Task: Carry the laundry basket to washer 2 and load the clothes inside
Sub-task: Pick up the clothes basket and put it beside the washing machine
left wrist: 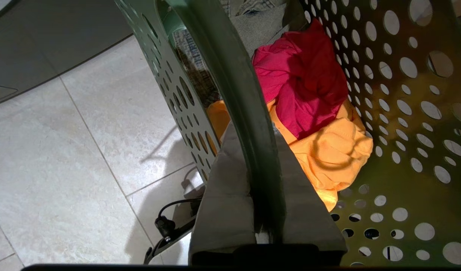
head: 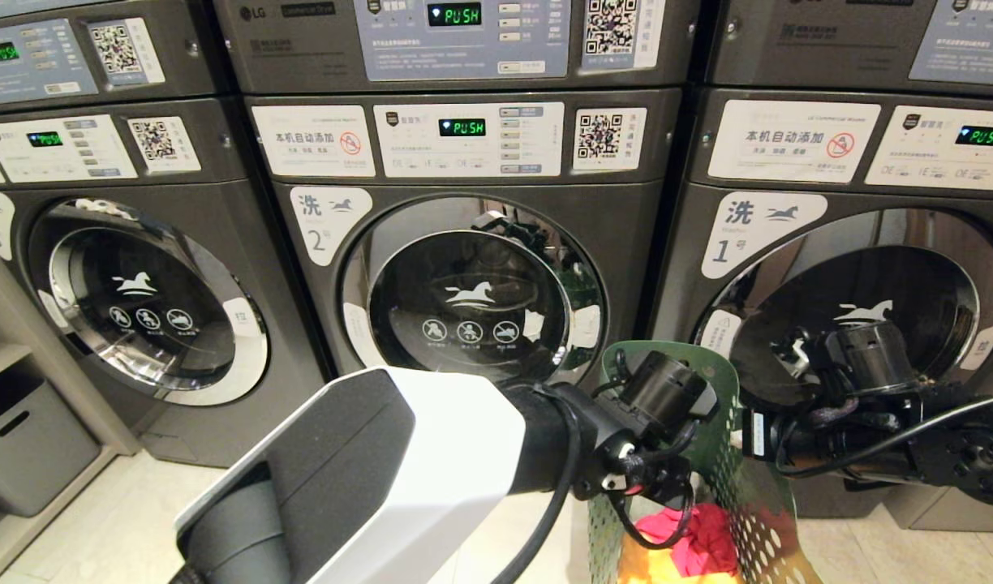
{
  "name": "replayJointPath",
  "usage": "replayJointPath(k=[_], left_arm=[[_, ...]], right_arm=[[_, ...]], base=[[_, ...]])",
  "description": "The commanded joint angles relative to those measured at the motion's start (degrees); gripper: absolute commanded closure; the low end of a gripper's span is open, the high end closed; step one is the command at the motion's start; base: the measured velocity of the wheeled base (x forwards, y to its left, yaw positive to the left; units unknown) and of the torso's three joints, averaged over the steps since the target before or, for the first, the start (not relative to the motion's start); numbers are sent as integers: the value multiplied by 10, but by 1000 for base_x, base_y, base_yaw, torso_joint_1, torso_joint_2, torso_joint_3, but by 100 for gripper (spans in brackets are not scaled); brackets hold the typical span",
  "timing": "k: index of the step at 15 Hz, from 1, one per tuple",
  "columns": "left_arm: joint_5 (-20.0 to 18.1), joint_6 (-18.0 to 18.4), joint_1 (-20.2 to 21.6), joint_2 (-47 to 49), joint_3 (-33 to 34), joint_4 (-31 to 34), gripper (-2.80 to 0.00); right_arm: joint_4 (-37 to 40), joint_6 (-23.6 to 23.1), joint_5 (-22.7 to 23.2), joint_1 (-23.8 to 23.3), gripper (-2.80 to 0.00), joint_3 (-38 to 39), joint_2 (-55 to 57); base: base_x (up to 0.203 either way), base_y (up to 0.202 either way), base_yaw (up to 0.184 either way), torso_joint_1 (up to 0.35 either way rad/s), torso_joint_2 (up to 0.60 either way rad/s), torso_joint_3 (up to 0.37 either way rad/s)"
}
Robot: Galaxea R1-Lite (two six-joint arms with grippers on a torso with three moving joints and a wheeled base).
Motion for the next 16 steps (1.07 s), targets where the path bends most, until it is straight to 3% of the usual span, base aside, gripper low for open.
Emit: replayJointPath(k=[1,16], left_arm=[[1,-1,-13,17,0,-19,0],[0,1,-39,54,0,-74,0]], right_arm=[[-1,-20,-3,-8,0,0,11],[-1,-21,-28,-28,0,8,12]], base=[[0,0,0,7,6,-159],[0,0,0,3,1,-197]])
